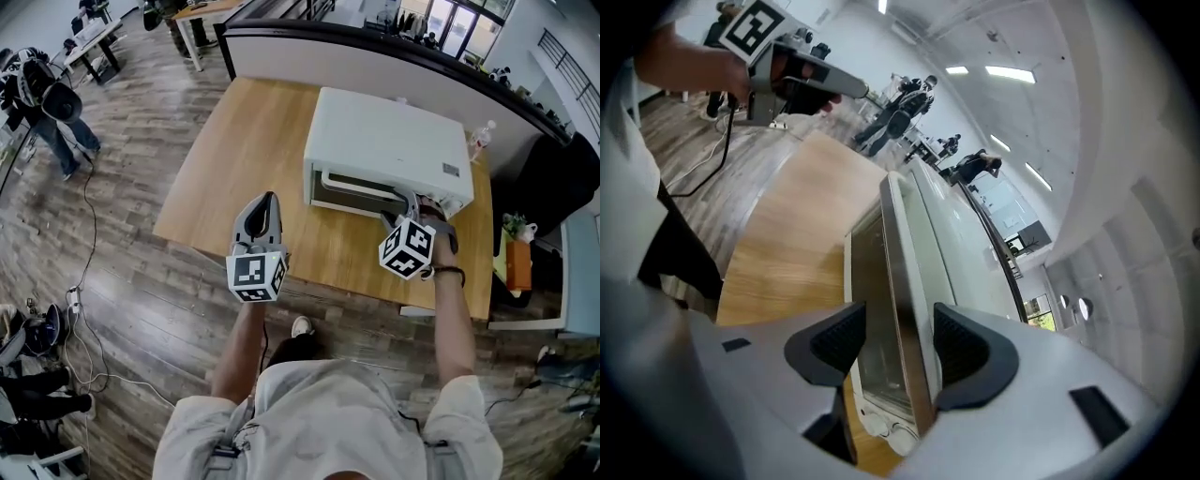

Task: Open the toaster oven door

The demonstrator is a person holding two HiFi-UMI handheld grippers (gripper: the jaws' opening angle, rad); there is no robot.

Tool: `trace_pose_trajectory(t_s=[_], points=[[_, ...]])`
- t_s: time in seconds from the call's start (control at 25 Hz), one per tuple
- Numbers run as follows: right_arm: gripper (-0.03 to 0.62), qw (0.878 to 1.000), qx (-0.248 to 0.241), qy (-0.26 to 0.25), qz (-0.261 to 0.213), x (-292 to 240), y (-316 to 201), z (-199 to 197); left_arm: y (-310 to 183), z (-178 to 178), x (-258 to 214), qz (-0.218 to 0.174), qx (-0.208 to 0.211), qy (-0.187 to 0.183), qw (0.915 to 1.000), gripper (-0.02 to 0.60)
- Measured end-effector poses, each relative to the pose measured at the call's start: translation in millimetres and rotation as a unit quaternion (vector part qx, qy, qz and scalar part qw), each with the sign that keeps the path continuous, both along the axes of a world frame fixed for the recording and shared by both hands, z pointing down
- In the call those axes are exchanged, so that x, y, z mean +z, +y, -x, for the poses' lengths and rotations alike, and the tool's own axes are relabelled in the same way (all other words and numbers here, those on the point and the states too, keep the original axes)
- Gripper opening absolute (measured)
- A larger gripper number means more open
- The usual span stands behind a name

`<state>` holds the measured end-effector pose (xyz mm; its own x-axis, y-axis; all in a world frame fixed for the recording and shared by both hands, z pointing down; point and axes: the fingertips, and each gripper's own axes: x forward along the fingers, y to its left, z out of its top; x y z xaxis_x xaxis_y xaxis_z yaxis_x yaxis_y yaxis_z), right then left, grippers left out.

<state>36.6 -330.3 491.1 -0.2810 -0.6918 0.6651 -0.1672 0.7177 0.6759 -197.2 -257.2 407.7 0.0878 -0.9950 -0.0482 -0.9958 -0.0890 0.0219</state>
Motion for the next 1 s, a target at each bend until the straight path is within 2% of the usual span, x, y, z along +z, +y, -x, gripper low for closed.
trace_pose_trajectory(t_s=[0.36, 0.48, 0.64, 1.0], points=[[0.186, 0.996, -0.013, 0.087, -0.026, 6.8, -9.2, -3.2, 0.4, -0.4, 2.8, 0.004, 0.002, -0.001, 1.0, 0.006], [0.181, 0.995, -0.013, 0.092, -0.028, 6.2, -9.8, -3.1, 1.5, 0.6, 2.6, 0.004, 0.001, -0.003, 1.0, 0.006], [0.129, 0.995, -0.01, 0.09, -0.043, 2.0, -12.9, -4.0, 2.6, 0.4, 1.0, 0.004, 0.001, -0.003, 1.0, 0.006], [0.127, 0.995, -0.009, 0.092, -0.04, 2.4, -11.6, -3.9, 5.1, -0.3, -2.1, 0.002, 0.0, -0.003, 1.0, 0.006]])
